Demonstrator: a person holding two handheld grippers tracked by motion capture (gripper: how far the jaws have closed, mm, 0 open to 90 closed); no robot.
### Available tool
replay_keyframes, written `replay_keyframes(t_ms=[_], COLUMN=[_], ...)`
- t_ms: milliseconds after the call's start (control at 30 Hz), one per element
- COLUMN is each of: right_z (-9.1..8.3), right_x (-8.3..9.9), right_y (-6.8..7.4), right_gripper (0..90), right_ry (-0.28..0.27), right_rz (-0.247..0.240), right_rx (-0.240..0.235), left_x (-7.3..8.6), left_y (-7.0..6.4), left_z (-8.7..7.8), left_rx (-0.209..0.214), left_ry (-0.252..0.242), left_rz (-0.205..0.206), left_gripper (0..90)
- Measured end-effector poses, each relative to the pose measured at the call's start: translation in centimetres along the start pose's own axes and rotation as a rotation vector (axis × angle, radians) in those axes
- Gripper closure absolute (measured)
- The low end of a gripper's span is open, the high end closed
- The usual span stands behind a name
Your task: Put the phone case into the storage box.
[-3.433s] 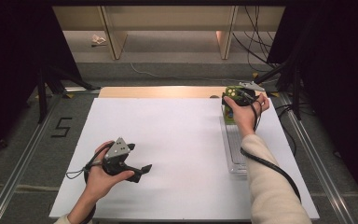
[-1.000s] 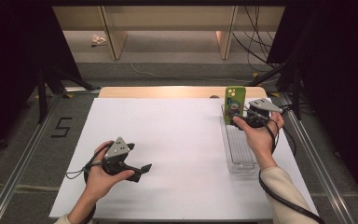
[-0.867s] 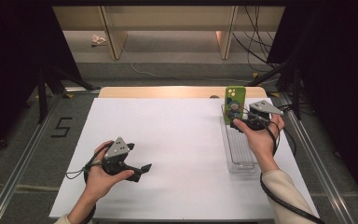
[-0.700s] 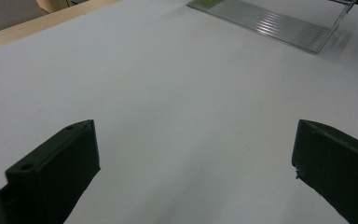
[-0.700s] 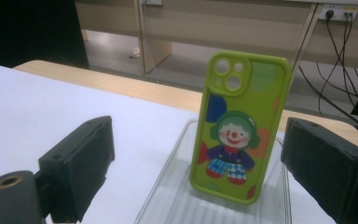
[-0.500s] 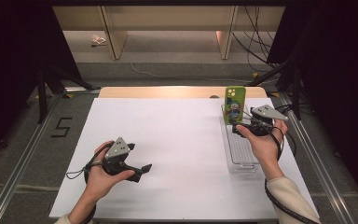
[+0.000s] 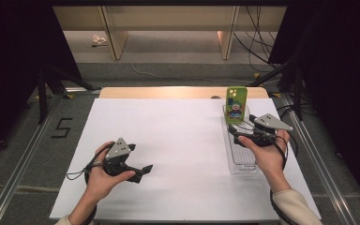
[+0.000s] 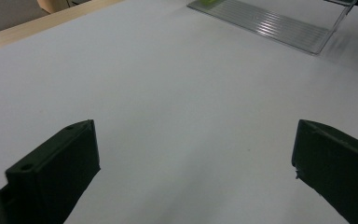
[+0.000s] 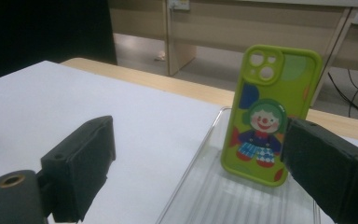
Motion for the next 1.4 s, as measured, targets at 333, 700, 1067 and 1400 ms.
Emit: replay_keyframes(t_ms=[333, 700, 1067, 1400], right_z=[-1.3, -2.7, -3.6, -4.2], right_x=[0.5, 1.5, 2.2, 2.6], right_y=[0.7, 1.6, 2.2, 2.3], right_gripper=[12.2, 12.2, 13.0, 13.3], right_ry=[-0.003, -0.023, -0.036, -0.045], right_rz=[-0.001, -0.026, -0.031, -0.021], right_rx=[-0.026, -0.052, -0.088, -0.101], left_x=[0.0, 0.1, -0.1, 0.0], left_y=[0.1, 0.1, 0.2, 0.3], left_z=[0.0, 0.0, -0.1, -0.1], left_rx=[0.000, -0.003, -0.006, -0.010], left_ry=[0.002, 0.001, -0.006, -0.005], left_rz=[0.000, 0.001, -0.001, -0.001], left_gripper=[0.4, 0.4, 0.3, 0.0])
Point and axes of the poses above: each handheld gripper's, and its own axes: z roughly forward along the jaws, x roughly out of its underside, y roughly to its left, the point moved 10 cm from there along z, roughly forward along the jaws, and after that the axes turned 10 degrees about -y, right-handed, at the moved point
